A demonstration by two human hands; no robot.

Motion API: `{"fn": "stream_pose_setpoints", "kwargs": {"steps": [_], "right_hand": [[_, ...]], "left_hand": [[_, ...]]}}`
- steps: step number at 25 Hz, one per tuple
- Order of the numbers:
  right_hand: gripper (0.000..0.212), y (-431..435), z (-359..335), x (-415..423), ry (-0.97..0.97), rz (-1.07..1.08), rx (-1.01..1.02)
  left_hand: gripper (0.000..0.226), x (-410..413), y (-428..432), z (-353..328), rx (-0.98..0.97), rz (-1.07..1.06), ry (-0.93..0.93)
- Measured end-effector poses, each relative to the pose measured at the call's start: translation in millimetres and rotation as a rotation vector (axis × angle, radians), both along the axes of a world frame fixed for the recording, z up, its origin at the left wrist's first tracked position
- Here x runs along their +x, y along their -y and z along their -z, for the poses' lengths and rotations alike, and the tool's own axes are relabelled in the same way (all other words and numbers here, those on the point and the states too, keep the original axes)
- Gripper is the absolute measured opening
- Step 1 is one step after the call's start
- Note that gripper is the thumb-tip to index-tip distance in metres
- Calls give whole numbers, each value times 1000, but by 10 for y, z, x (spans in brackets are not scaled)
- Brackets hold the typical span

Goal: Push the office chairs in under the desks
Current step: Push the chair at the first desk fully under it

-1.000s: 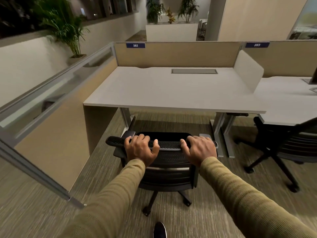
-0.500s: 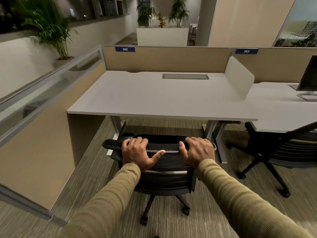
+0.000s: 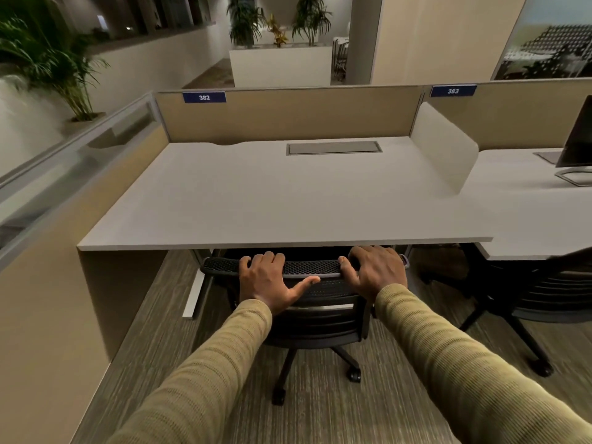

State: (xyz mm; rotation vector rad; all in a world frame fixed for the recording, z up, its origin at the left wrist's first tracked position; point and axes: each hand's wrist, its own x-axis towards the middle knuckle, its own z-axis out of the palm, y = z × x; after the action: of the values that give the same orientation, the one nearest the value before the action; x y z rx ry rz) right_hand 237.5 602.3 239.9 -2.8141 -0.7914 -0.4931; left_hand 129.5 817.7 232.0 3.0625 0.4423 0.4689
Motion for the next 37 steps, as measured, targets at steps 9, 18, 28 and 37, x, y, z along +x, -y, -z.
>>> {"fn": "stream_pose_setpoints", "kwargs": {"steps": [9,18,28,37], "right_hand": [[56,-191,32,897,9,17,1],[54,-190,97,1315,18,28,-14],[54,-118,143,1227,-55,-1,90],[86,1324,152,929,-273,-103,23]], "left_hand": [[100,923,-210,24,-12,21,21],[95,1303,-212,99,-19,40,60],[93,1349,-198,65,-21,15,28],[86,1373,1220,151,-121,13,-16]]}}
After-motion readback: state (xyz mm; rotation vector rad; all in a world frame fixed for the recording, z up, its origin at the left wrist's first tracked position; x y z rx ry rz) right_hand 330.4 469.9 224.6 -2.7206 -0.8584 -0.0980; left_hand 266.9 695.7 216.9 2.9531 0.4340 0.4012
